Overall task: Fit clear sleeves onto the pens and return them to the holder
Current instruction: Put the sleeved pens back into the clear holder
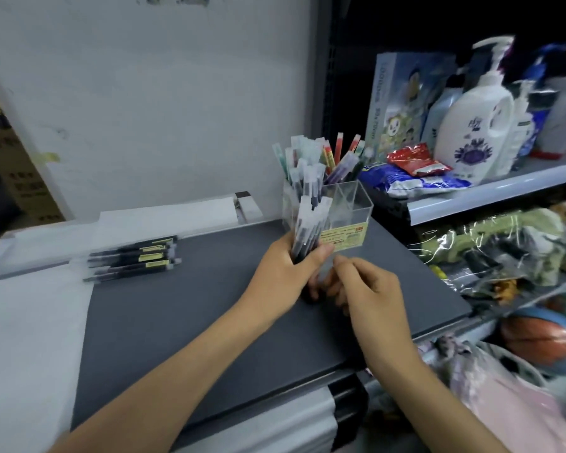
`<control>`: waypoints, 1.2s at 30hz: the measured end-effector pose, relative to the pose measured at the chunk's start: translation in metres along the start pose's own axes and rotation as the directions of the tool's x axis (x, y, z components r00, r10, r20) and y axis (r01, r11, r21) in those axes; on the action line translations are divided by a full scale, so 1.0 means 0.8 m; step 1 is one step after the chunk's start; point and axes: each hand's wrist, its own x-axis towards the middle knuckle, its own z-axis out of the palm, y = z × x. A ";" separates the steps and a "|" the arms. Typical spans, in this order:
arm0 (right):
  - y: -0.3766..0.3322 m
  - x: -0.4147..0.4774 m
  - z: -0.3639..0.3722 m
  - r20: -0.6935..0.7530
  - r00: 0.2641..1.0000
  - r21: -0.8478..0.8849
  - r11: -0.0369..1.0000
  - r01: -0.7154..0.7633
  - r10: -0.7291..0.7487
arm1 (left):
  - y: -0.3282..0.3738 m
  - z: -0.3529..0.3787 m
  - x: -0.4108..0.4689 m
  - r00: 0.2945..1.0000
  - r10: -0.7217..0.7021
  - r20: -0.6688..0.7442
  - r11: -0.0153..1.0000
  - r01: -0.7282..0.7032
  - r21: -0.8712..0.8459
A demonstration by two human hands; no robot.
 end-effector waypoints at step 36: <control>-0.119 0.104 -0.049 -0.114 0.857 -0.098 0.864 0.494 -0.503 | 0.003 -0.016 0.007 0.938 -0.330 -0.105 0.618 0.130 -0.776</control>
